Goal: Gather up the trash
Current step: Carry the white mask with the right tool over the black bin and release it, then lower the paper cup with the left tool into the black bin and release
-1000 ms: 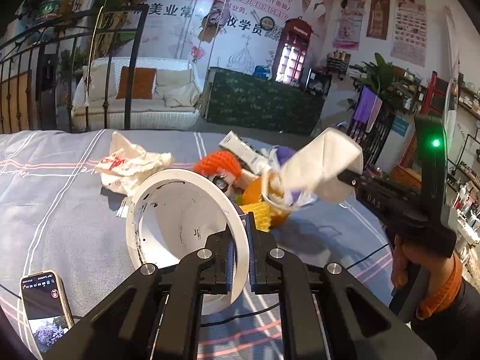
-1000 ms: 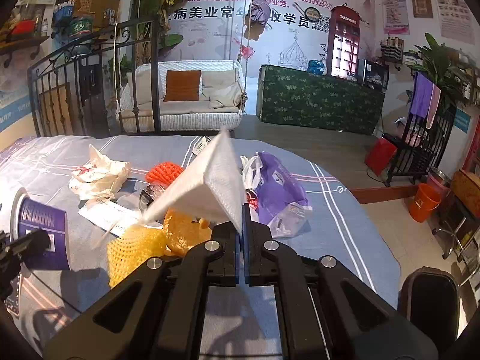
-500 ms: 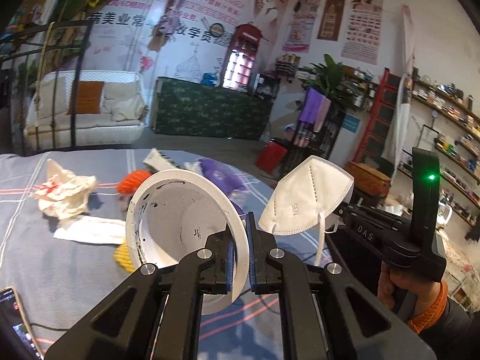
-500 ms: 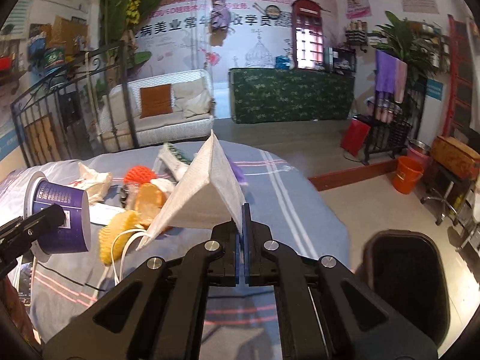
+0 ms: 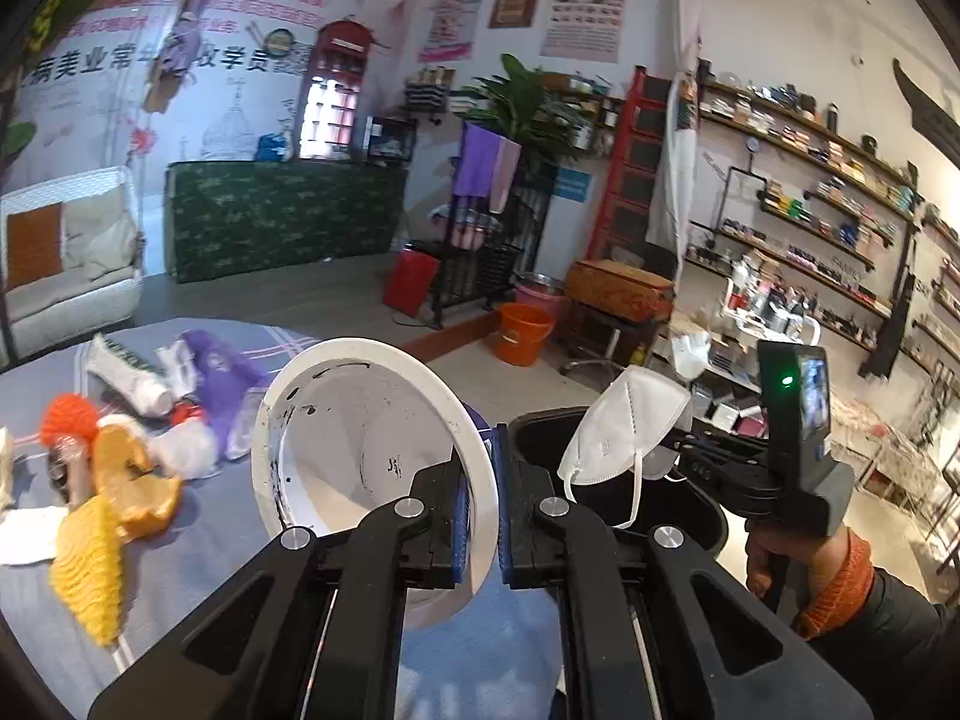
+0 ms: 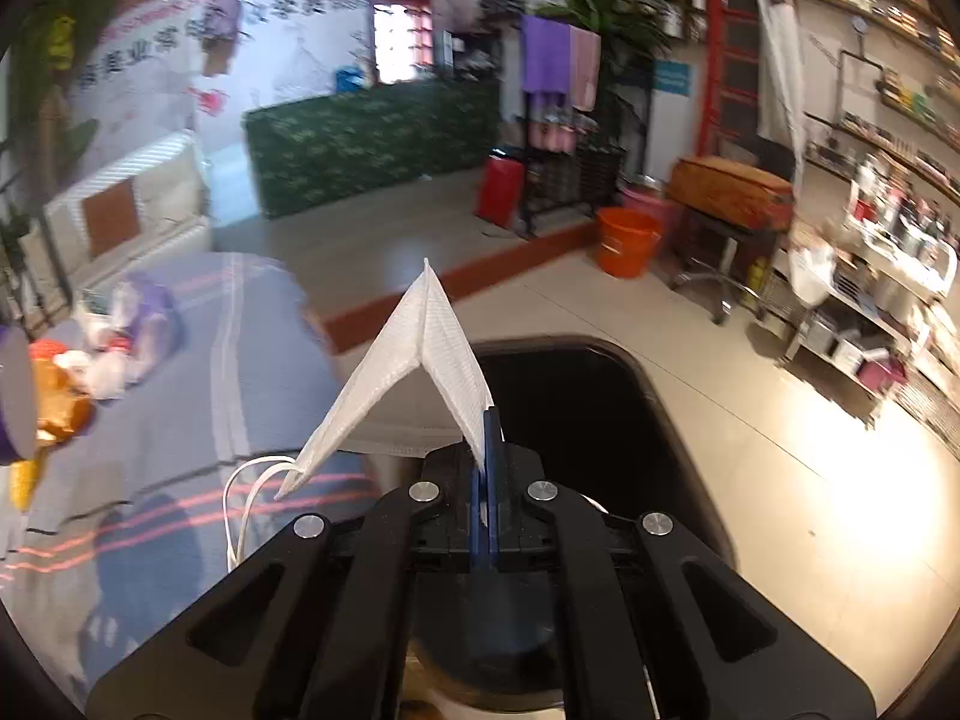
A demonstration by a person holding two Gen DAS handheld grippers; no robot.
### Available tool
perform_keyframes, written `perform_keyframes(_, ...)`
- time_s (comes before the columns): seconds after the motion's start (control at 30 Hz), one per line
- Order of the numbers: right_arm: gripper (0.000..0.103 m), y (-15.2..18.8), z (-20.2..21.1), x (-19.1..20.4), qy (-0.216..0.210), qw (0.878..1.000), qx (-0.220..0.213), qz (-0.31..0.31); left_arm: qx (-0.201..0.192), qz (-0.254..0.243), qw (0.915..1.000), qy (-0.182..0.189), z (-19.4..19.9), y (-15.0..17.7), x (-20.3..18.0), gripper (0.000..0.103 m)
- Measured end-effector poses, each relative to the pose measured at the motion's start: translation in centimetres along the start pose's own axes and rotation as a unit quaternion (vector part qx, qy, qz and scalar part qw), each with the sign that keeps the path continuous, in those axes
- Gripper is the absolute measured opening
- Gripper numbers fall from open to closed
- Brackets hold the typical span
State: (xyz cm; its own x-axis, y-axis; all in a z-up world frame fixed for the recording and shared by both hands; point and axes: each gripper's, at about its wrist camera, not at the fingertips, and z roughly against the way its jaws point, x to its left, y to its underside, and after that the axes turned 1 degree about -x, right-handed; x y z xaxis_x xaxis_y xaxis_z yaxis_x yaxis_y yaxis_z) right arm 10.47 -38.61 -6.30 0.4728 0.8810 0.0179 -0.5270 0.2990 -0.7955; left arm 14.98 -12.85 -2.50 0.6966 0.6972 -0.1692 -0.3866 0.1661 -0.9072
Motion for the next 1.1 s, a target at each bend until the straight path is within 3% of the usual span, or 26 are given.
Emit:
perform_keyframes(0.27,0.002,2.0,-6.8,-4.0,0.044,0.993,0.104,-0.032,0.028,-0.018,0.9985,0.043,-3.7,-0.7,-2.9,0.008)
perform_keyframes(0.37,0.004,2.9,-7.7,-4.9,0.055,0.989,0.124,-0.052,0.037,-0.028,0.9976,0.052,-4.6,-0.8,-3.9,0.008)
perform_keyframes(0.4,0.009,3.1,-8.3,-5.1,0.061,0.988,0.133,-0.052,0.039,-0.032,0.9972,0.055,-4.6,-0.6,-4.0,0.008)
perform_keyframes(0.47,0.042,3.7,-8.8,-5.2,0.069,0.986,0.145,-0.055,0.046,-0.036,0.9964,0.063,-5.3,-0.7,-4.7,0.008)
perform_keyframes(0.5,0.069,4.0,-8.6,-5.2,0.064,0.986,0.141,-0.060,0.049,-0.035,0.9960,0.067,-5.5,-0.6,-4.9,0.008)
perform_keyframes(0.53,0.075,4.1,-8.3,-5.2,0.059,0.987,0.135,-0.065,0.054,-0.035,0.9954,0.072,-5.8,-0.6,-5.1,0.008)
perform_keyframes(0.73,0.075,4.0,-6.8,-5.8,0.062,0.988,0.113,-0.081,0.076,-0.034,0.9925,0.090,-7.6,-0.2,-6.4,0.008)
perform_keyframes(0.87,0.081,4.0,-4.6,-7.1,0.080,0.988,0.086,-0.101,0.095,-0.029,0.9893,0.107,-9.3,-0.1,-7.4,0.008)
perform_keyframes(1.1,0.082,3.7,-1.3,-9.4,0.105,0.986,0.047,-0.117,0.132,-0.057,0.9815,0.127,-12.9,1.0,-10.4,0.008)
